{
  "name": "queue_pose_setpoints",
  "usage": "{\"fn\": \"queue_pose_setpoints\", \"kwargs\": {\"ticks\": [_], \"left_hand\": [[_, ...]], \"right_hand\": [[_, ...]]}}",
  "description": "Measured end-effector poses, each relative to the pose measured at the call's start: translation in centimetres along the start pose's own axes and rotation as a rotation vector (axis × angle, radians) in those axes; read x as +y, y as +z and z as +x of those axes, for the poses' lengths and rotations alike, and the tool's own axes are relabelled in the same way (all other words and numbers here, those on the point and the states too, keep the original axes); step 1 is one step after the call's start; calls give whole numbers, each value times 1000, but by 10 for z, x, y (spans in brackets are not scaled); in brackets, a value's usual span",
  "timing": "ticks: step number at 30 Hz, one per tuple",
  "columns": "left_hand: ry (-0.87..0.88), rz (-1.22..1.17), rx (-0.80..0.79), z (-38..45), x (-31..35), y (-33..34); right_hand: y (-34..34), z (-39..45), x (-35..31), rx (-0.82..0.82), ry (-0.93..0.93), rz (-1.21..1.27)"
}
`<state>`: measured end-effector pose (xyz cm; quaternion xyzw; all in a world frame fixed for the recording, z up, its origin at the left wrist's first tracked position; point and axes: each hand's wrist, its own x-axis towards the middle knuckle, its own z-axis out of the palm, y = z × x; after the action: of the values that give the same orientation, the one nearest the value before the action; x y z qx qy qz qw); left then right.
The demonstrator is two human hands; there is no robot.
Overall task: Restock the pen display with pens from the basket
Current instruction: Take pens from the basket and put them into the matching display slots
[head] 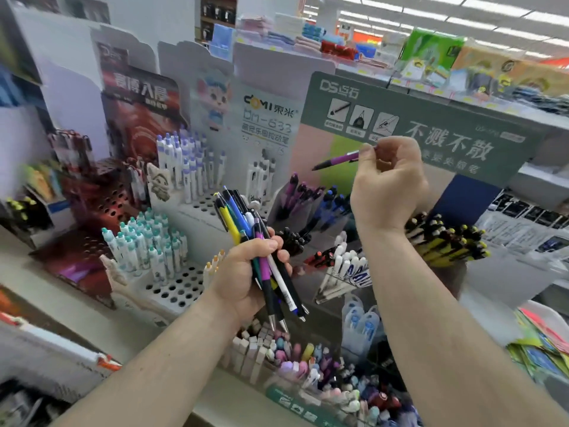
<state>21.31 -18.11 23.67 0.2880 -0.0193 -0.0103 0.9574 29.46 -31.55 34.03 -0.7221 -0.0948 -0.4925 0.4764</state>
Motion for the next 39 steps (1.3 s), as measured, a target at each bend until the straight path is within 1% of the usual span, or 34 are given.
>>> {"fn": "queue_pose_setpoints", "kwargs": {"ticks": [3,5,8,10,12,14,17,19,20,21,22,23,24,26,28,30,32,37,39], "left_hand": [[2,21,16,0,5,-1],[5,45,21,-1,7,-3],[0,86,22,-2,10,-9],[-12,110,11,-2,12,-13],[-22,120,-9,-2,13,-15],[-31,135,-19,-2,13,-16],[-43,139,-41,-3,13,-14],[-48,141,-51,-3,13,-13],[-51,154,-50,-4,13,-14],[-47,182,-44,-5,13,-14],[-44,221,-36,-5,12,-15],[-45,258,-26,-5,12,-16],[-53,286,-13,-6,12,-16],[-79,327,6,-7,10,-17],[-95,356,16,-8,7,-16],[-108,357,24,-10,5,-15],[-124,358,27,-13,3,-17],[-176,316,56,-20,-1,-19],[-188,314,73,-22,-1,-18]], "right_hand": [[25,-1,8,-185,-37,-161],[36,-1,9,-340,-37,-285],[47,4,3,-598,69,-474],[52,8,-3,-705,142,-538],[56,11,-8,-778,189,-565],[57,14,-10,-822,228,-572],[59,19,-9,-832,241,-585],[54,18,-11,-745,162,-587],[47,14,-16,-693,120,-539],[37,7,-22,-683,101,-435],[27,-2,-31,-730,120,-300],[18,-13,-40,-829,177,-188],[11,-24,-46,-953,239,-147],[5,-43,-47,-1169,330,-193],[3,-55,-43,-1289,426,-184],[1,-58,-37,-1314,523,-121],[-3,-60,-33,-1324,571,-73],[-4,-73,-25,-1251,624,-57],[-5,-78,-23,-1199,590,-106]]}}
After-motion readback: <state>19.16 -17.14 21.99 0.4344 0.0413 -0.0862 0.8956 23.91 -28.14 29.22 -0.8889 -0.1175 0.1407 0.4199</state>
